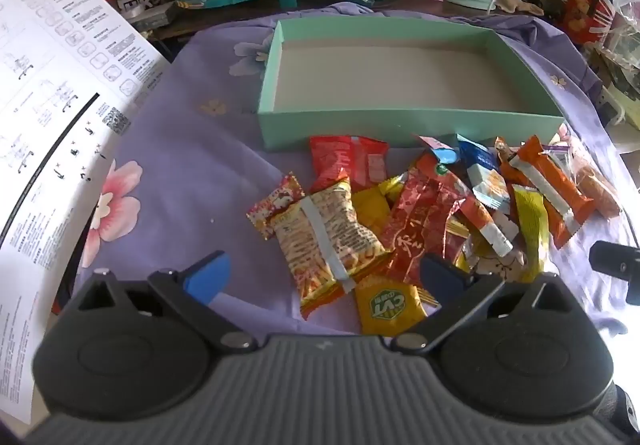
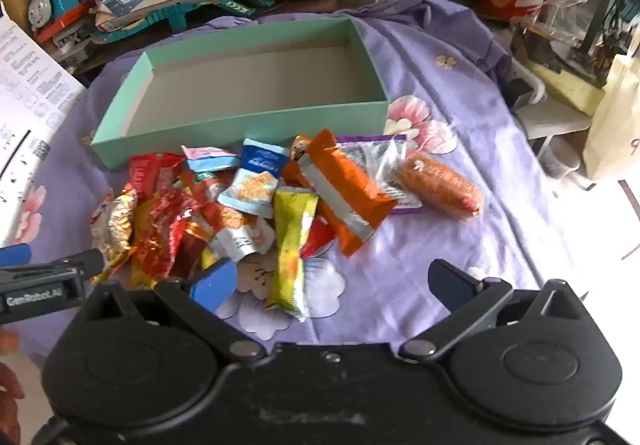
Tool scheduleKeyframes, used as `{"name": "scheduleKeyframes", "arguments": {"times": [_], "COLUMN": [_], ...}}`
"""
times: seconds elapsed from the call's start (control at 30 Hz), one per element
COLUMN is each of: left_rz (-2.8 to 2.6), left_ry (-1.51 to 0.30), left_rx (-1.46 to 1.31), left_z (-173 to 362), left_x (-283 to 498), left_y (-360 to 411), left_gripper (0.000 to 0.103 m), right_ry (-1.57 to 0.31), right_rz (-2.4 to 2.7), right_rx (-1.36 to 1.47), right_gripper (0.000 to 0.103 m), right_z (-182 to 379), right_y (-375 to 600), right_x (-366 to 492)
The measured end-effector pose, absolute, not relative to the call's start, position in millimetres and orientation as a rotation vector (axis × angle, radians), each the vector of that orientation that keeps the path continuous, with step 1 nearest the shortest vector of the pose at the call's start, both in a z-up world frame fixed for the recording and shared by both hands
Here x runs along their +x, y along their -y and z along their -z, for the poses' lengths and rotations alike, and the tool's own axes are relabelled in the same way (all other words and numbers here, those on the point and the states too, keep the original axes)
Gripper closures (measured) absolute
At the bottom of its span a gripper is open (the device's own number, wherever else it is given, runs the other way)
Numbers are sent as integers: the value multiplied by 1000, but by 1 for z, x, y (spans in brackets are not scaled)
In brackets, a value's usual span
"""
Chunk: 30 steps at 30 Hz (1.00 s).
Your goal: Organize snacks
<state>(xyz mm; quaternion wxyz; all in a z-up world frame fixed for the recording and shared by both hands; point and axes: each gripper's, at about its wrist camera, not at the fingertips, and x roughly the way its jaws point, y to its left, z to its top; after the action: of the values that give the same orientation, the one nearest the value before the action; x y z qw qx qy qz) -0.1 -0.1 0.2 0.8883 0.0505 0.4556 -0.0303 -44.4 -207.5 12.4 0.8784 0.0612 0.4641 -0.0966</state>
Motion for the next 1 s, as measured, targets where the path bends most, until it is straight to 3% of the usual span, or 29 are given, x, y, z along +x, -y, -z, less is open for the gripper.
{"name": "scheduleKeyframes", "arguments": {"times": [0.23,1.0], "left_rz": [83,81], "left_ry": [-949,-969], "left_rx": [69,69], "left_z": [-6,-5], "left_x": [-3,-6], "left_y": [-3,-4], "left_gripper": [0,0], "right_ry": [-1027,-1014], "right_rz": [134,207], "right_rx": [242,181], "right_gripper": [0,0], "right_z": [-12,-12], "right_y": [234,214], "right_x": [-45,-53]}}
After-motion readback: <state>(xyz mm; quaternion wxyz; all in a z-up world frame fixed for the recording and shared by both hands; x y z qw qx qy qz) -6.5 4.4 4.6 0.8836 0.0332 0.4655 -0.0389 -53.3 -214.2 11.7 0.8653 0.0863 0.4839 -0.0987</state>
